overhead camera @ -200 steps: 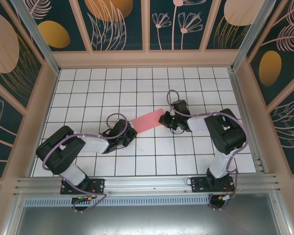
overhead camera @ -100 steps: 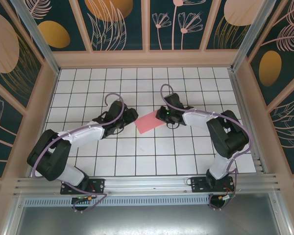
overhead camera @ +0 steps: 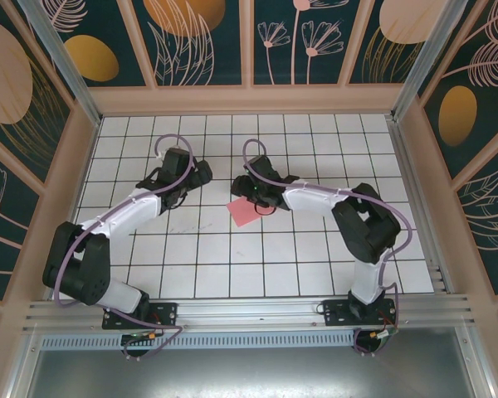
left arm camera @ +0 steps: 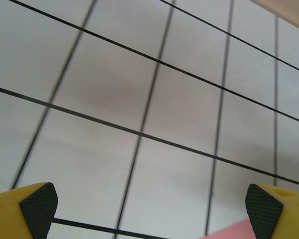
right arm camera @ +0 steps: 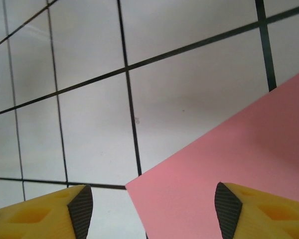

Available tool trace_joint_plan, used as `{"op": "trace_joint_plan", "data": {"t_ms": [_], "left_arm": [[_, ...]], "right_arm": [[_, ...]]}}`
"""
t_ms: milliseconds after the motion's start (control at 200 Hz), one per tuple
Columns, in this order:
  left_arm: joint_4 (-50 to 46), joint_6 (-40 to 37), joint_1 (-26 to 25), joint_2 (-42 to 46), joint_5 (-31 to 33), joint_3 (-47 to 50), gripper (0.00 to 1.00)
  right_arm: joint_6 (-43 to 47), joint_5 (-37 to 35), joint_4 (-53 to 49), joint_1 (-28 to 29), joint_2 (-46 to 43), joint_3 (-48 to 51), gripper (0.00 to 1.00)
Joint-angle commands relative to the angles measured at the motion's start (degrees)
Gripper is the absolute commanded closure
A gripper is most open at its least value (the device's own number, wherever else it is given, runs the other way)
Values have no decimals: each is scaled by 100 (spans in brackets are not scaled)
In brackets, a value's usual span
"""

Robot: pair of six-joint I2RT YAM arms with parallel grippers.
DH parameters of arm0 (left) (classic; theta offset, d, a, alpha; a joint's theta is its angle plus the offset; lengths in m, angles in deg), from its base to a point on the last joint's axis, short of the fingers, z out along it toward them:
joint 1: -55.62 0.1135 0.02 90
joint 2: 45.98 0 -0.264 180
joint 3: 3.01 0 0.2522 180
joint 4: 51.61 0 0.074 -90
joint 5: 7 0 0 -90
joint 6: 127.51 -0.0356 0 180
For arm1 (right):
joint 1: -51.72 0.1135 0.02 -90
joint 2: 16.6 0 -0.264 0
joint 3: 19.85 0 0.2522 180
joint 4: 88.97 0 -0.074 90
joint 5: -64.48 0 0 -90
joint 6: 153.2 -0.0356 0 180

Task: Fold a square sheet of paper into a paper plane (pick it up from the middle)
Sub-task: First fold in half a square sheet of paper at the center of the table.

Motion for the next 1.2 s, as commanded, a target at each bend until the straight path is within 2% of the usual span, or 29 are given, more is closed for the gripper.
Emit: {"op": "trace_joint_plan", "data": {"t_ms": [0,330,565,851,986,1096,1196], "left_arm": [[-106,-12,212,79,214,88,2],[-113,-5,544,148,142,172,1],[-17,-63,641,212,-236,243,2],[-30,-133,645,151,-754,227,2],[36,-172,645,189,-861,324,1],[10,-250,649,183,-1070,320,2],[5,-358,645,235,-1288,344,1]], "right_arm": [[-142,-156,-59,44,269,-224,29],[119,448,-227,70,1328,-1057,28],[529,704,-340,135,1580,-970,30],[1576,696,-436,165,749,286,36],[2010,581,-570,162,269,524,37],[1875,225,-639,158,-141,532,36],[1338,-318,-655,143,-572,720,33]]}}
